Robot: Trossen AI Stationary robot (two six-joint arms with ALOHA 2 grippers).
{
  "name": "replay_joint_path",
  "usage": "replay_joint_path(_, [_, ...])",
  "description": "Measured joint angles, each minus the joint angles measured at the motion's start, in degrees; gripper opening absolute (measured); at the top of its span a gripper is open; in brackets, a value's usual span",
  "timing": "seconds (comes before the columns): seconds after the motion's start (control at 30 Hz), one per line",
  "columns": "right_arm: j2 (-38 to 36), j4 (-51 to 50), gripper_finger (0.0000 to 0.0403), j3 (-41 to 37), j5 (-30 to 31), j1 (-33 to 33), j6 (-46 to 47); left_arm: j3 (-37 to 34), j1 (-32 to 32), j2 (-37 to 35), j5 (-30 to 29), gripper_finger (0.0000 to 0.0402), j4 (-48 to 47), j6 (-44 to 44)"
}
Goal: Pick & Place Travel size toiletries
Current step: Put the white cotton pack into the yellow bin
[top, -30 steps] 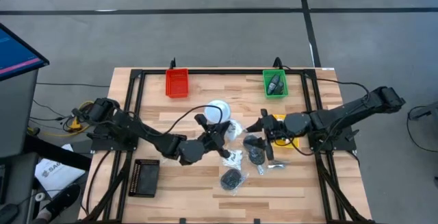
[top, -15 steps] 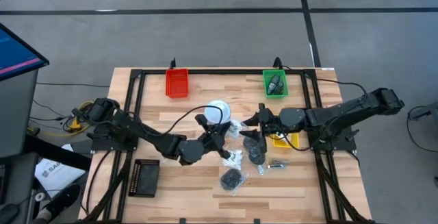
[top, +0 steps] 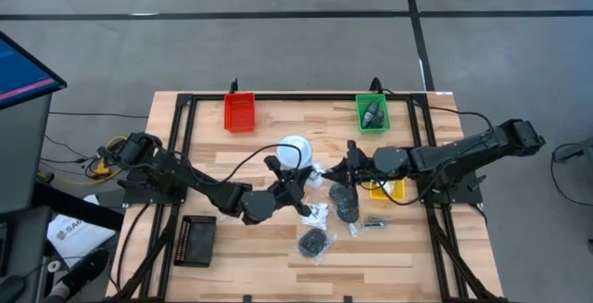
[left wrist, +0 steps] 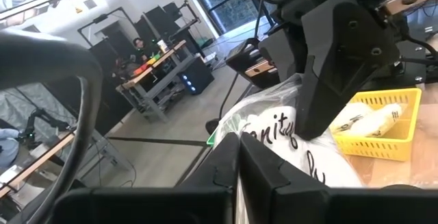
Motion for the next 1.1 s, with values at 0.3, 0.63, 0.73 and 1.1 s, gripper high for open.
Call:
replay_joint_path(0.3, [0.0,-1.74,0.0001,0.0,-0.04,0.0,-0.09,0.0,-0.46,0.0,-3.88,0.0037,-0.19,1.45])
replay_joint_path(0.63, [-5.26,-10.07,0.0,-0.04,1.31,-0.03,0.32,-0.02,-4.06,0.0,-8.09,0.0082,-0.25,1.9])
replay_joint_path(0.73, [-8.2,-16.14,0.0,-0.04,3.79,-0.02,2.02,-0.02,-5.09,0.0,-8.09,0.0081,-0.26,1.92])
replay_joint_path(1.1, [-16.42,-38.85,0.0,-0.04,10.48,0.02,12.65,-0.02,-6.32,0.0,-7.95,0.0077,-0.4,1.48])
